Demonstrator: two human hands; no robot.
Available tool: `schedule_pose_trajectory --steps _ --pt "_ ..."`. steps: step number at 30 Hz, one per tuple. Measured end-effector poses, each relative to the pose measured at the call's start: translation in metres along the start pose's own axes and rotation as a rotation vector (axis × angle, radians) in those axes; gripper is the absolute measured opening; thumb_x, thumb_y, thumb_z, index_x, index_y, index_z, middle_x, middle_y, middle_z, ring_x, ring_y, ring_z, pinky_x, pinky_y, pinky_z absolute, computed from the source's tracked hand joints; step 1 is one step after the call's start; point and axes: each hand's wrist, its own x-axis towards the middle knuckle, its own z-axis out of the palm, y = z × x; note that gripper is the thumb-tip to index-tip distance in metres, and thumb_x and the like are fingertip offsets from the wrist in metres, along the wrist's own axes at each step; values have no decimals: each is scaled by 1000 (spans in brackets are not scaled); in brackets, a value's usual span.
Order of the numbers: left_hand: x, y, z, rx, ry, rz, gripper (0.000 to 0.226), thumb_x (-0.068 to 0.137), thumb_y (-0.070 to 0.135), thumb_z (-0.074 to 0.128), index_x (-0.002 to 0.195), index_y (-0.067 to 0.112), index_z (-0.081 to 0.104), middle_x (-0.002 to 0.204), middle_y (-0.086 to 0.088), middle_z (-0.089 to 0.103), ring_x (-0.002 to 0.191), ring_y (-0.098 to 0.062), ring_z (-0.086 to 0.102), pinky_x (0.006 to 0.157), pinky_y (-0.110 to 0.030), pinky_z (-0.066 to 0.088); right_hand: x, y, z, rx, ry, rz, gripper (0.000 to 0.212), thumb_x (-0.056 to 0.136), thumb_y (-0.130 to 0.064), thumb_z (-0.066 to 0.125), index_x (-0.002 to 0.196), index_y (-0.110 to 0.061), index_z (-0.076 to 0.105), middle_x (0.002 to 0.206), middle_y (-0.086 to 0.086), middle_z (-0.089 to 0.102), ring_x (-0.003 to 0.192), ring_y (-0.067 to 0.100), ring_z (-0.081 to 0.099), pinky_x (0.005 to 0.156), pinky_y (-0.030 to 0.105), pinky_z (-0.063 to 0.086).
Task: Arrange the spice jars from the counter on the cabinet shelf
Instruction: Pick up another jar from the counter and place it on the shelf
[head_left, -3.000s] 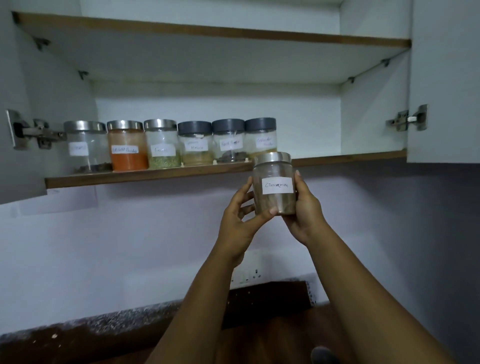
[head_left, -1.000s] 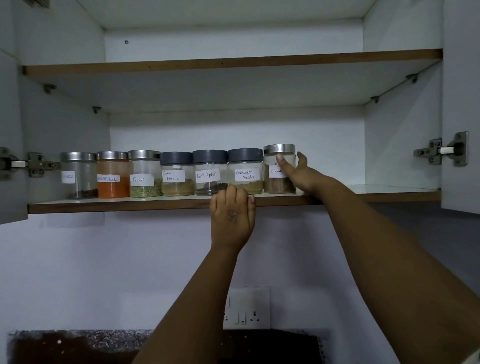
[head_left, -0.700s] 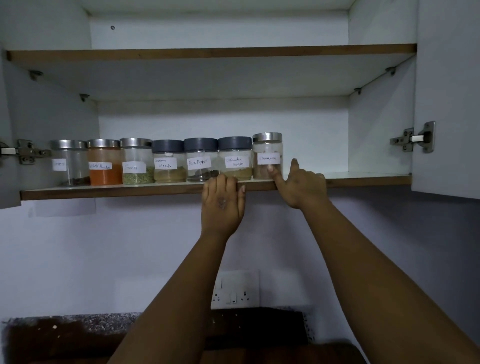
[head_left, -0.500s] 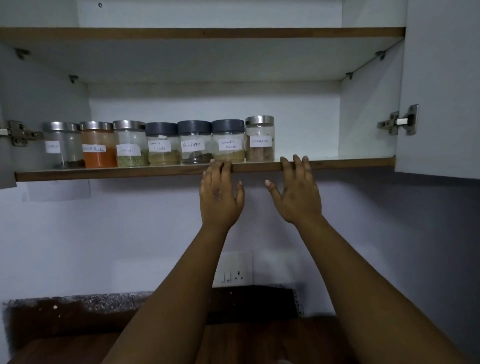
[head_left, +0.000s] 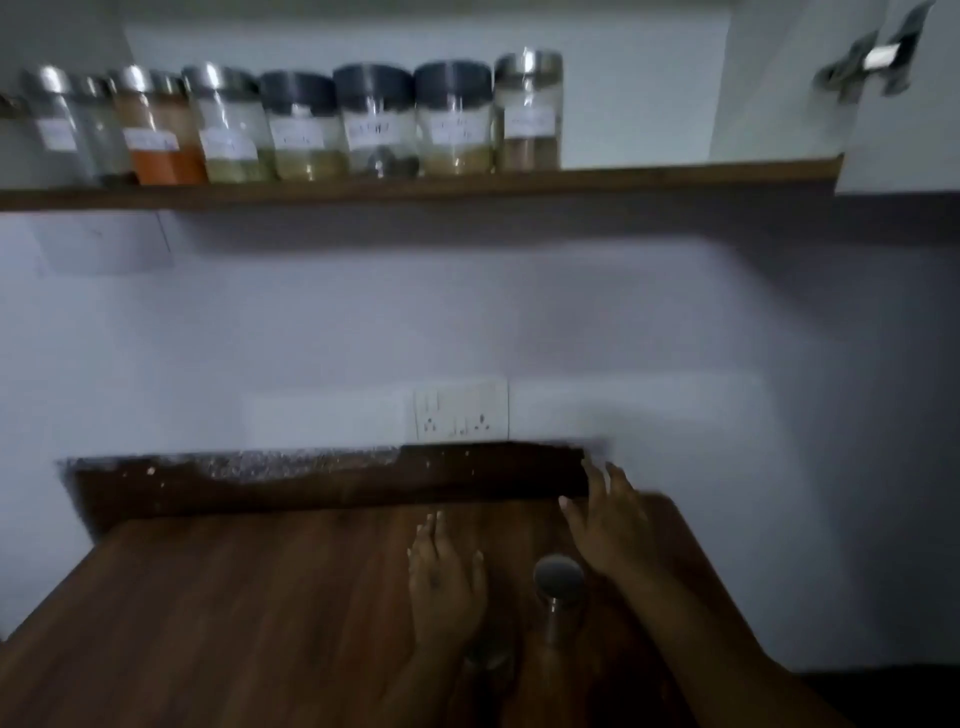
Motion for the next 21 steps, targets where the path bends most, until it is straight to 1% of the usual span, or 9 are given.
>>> schedule_pose_trajectory --steps 2,4,7,8,11,14,17,19,21 --pt "-22 -17 4 -6 -11 -53 62 83 35 56 130 -5 53 126 -24 59 113 -42 60 89 -54 53 -24 13 29 -4 -69 2 66 96 -51 45 152 -23 26 158 13 23 144 31 24 116 44 24" --pt "-40 -30 5 -1 -34 -100 62 85 37 50 131 -5 51 126 -24 57 115 -42 57 93 -53 51 -47 19 54 0 -108 -21 63 93 -48 51 148 -20 35 154 15 31 142 35 28 117 47 24" --pt "-67 -47 6 -33 -89 -209 61 88 35 50 134 -5 46 128 -24 54 119 -41 53 98 -53 47 -81 21 89 -17 -136 -101 62 87 -50 50 136 -12 52 142 22 45 133 43 41 108 56 35" --pt "-76 -54 8 -32 -90 -242 60 88 31 53 135 -5 46 128 -25 54 118 -41 53 97 -52 47 -91 21 100 -32 -162 -127 64 86 -51 51 137 -12 50 142 22 44 133 43 40 108 57 35" --pt "-95 -68 8 -8 -150 -322 60 91 24 58 140 -5 41 129 -25 51 117 -40 52 97 -48 45 -109 13 122 -49 -287 -236 78 81 -55 62 146 -19 38 153 19 30 143 39 27 113 55 29" --pt "-100 -76 3 17 -237 -344 68 92 27 59 147 -1 29 138 -22 43 127 -36 43 104 -42 37 -112 -6 134 -30 -378 -327 92 76 -60 67 151 -25 27 159 16 17 147 36 14 117 52 23" --pt "-98 -82 -6 10 -300 -333 77 91 31 61 150 3 21 143 -16 37 132 -30 36 108 -37 32 -104 -26 142 -58 -530 -313 98 75 -62 68 152 -32 16 161 11 3 148 34 5 114 50 23" --pt "-95 -82 -12 3 -317 -333 80 90 32 63 151 5 19 144 -14 35 133 -28 34 108 -34 30 -102 -31 149 -73 -579 -314 91 79 -58 66 152 -32 18 160 10 5 146 35 11 112 47 28" --pt "-94 -82 -16 -17 -362 -344 82 90 33 63 152 7 17 145 -13 33 135 -27 31 109 -32 28 -99 -30 153 -39 -545 -300 79 85 -51 64 150 -30 25 156 9 16 140 32 24 107 39 33"
